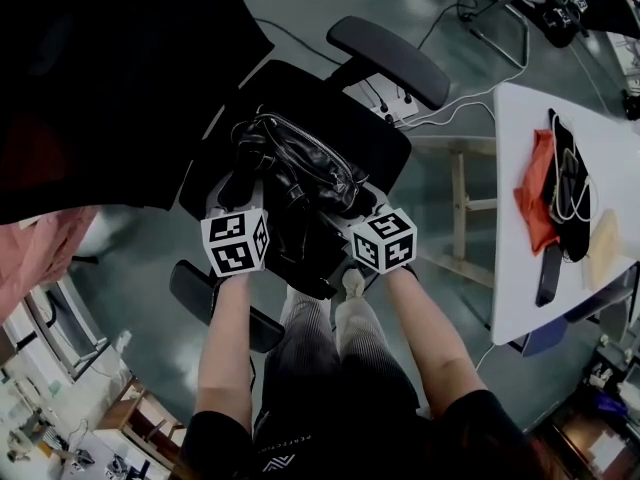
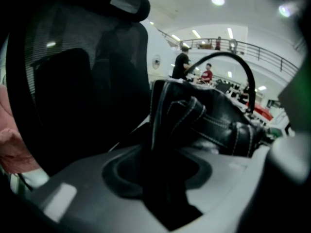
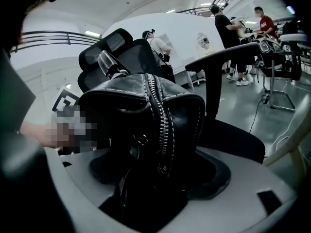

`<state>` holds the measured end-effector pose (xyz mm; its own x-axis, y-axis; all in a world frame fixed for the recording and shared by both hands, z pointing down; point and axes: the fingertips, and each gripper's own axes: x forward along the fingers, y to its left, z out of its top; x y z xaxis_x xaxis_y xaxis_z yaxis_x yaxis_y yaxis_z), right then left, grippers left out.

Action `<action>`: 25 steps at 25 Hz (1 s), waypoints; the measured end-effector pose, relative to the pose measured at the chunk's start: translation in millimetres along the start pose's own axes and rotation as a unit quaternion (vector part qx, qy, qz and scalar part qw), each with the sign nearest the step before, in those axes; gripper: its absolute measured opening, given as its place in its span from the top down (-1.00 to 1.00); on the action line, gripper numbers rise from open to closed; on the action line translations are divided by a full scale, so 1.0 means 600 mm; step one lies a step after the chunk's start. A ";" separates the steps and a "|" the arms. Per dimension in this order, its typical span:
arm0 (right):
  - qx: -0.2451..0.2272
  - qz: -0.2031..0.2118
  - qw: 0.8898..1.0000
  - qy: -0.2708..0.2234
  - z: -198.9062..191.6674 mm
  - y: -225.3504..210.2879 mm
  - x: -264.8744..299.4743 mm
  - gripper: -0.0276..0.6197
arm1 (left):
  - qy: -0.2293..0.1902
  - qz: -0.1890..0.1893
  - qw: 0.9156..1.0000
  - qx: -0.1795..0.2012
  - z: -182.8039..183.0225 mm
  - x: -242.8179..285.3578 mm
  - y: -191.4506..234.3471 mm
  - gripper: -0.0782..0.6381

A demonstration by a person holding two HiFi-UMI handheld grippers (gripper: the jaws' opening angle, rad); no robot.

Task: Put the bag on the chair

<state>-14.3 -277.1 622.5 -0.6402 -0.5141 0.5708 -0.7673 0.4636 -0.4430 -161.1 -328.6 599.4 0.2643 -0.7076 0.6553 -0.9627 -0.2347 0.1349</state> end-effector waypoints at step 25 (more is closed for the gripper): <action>0.009 -0.037 0.999 -0.011 -0.023 0.000 -0.085 -0.13 | -0.009 -0.015 1.000 -0.005 0.012 -0.052 -0.047 0.19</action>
<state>18.9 -241.0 602.9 -0.5827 -0.5626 0.5864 -0.8126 0.4117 -0.4124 -142.1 -304.5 569.8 0.2945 -0.7121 0.6373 -0.9546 -0.2500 0.1617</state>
